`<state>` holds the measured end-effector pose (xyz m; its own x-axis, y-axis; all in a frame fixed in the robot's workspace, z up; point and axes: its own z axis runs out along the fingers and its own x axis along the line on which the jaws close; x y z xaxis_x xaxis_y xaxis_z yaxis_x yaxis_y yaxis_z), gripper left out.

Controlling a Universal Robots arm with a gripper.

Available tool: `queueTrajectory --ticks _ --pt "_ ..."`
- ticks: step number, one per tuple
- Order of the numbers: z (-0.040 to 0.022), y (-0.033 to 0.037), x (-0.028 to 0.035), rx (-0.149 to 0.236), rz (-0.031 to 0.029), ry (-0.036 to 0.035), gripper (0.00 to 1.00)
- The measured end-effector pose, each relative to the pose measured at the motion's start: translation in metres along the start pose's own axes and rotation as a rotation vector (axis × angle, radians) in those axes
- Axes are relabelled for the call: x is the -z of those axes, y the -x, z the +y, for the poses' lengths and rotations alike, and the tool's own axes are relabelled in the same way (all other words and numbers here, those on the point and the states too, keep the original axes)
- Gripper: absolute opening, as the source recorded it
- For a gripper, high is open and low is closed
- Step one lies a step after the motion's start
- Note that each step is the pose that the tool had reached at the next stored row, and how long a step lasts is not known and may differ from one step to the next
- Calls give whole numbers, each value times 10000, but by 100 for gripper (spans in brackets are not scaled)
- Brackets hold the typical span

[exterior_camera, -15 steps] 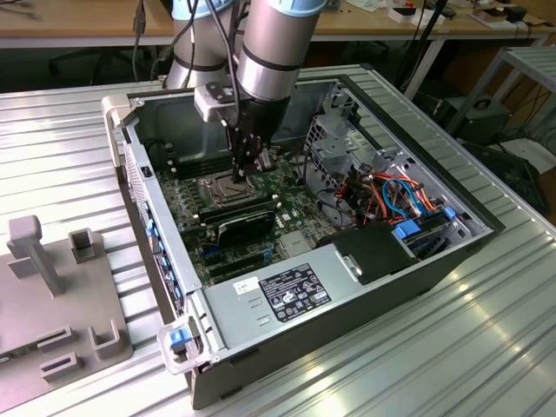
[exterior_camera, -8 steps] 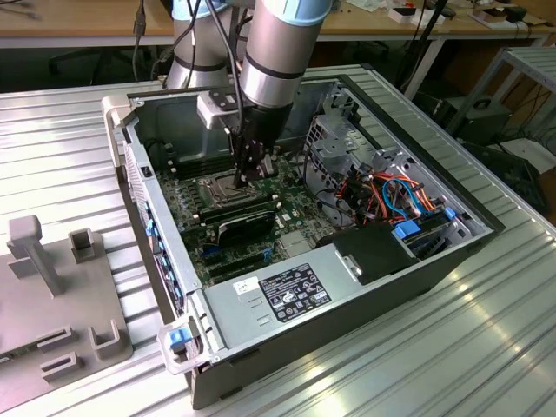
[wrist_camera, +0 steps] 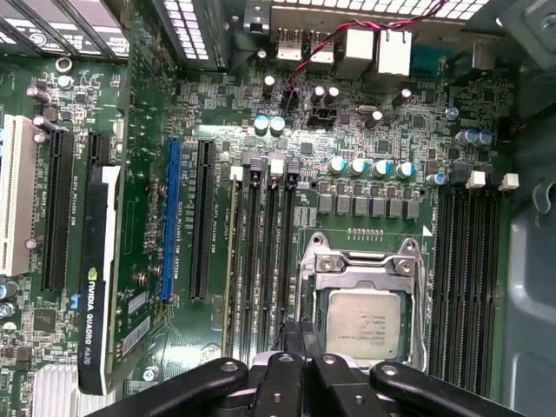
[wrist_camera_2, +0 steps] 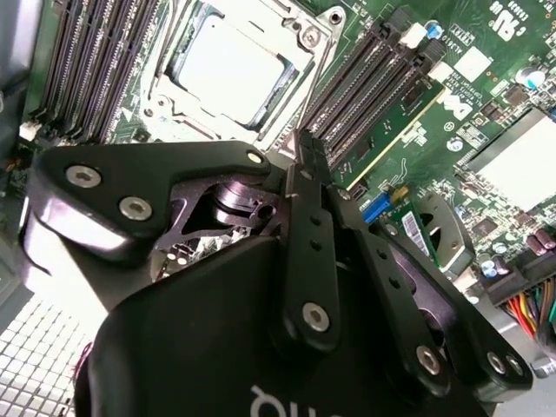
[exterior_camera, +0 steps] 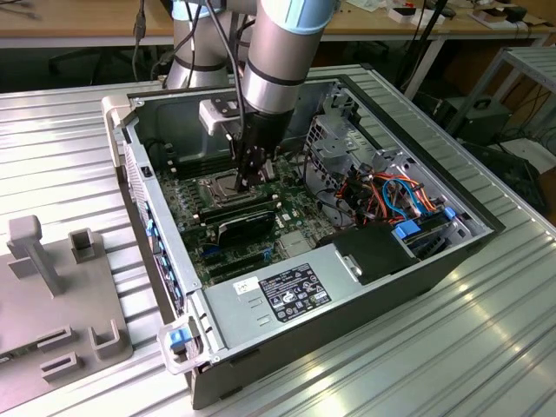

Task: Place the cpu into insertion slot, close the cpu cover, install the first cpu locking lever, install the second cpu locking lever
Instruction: 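Install the second cpu locking lever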

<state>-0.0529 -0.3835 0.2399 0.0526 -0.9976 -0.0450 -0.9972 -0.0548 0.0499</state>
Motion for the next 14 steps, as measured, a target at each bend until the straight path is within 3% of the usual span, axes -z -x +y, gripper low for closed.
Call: queueTrajectory --ticks 7,11,14 --pt "151 7 -40 4 -9 -1 10" --pt "286 12 -100 5 -11 -1 10" --pt "328 13 -121 5 -9 -1 10"
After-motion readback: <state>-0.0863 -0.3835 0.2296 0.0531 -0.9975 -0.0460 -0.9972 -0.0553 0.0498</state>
